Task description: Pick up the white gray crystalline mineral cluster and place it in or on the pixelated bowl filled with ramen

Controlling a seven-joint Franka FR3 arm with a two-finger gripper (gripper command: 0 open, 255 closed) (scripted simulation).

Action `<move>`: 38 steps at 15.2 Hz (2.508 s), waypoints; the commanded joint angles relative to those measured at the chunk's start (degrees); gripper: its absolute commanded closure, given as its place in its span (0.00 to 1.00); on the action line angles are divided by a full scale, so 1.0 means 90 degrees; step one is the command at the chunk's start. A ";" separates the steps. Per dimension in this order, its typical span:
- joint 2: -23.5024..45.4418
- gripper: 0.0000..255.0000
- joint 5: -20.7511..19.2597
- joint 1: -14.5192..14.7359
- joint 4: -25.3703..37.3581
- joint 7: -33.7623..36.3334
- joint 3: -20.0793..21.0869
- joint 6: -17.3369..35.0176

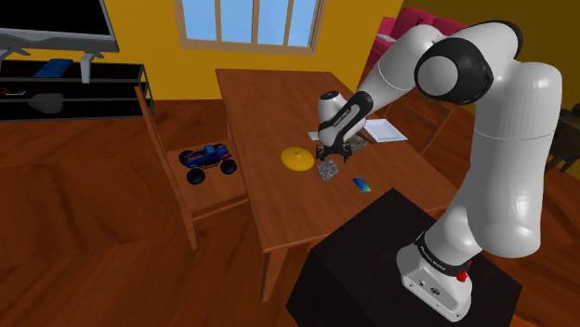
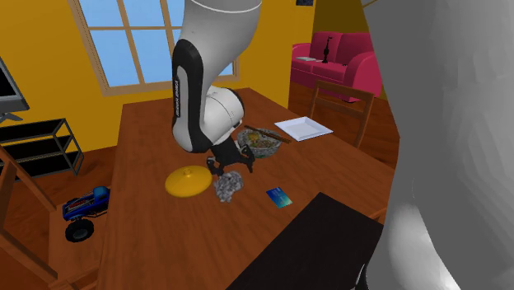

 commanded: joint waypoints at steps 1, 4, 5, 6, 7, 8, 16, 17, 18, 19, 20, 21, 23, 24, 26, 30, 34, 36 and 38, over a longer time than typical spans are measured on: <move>0.0104 0.00 0.0030 -0.0042 -0.0033 -0.0005 0.0026 0.0124; 0.0105 0.00 0.0031 -0.0043 -0.0032 -0.0005 0.0027 0.0123; 0.0105 0.00 0.0031 -0.0043 -0.0032 -0.0005 0.0027 0.0123; 0.0105 0.00 0.0031 -0.0043 -0.0032 -0.0005 0.0027 0.0123; 0.0105 0.00 0.0031 -0.0043 -0.0032 -0.0005 0.0027 0.0123; 0.0105 0.00 0.0031 -0.0043 -0.0032 -0.0005 0.0027 0.0123; 0.0110 1.00 0.0032 -0.0041 -0.0034 -0.0002 0.0029 0.0129; 0.0104 1.00 0.0030 -0.0039 -0.0039 0.0000 0.0027 0.0128; 0.0108 1.00 0.0031 -0.0040 -0.0040 0.0000 0.0028 0.0133; 0.0105 1.00 0.0031 -0.0042 -0.0032 -0.0005 0.0026 0.0123; 0.0020 1.00 -0.0003 -0.0013 -0.0048 0.0001 -0.0010 0.0057; -0.0065 1.00 -0.0038 0.0017 -0.0061 0.0007 -0.0045 -0.0011; -0.0234 1.00 -0.0110 0.0075 -0.0084 0.0020 -0.0115 -0.0149; -0.0318 1.00 -0.0147 0.0103 -0.0093 0.0028 -0.0149 -0.0219; -0.0486 1.00 -0.0222 0.0158 -0.0108 0.0044 -0.0215 -0.0363; -0.0573 0.00 -0.0261 0.0186 -0.0110 0.0053 -0.0247 -0.0439; -0.1306 0.00 0.0272 0.0101 -0.0998 -0.0026 -0.0069 -0.0177; -0.1148 0.00 0.0362 0.0041 -0.1027 -0.0091 -0.0018 0.0000; -0.0987 0.00 0.0456 -0.0024 -0.1050 -0.0159 0.0039 0.0175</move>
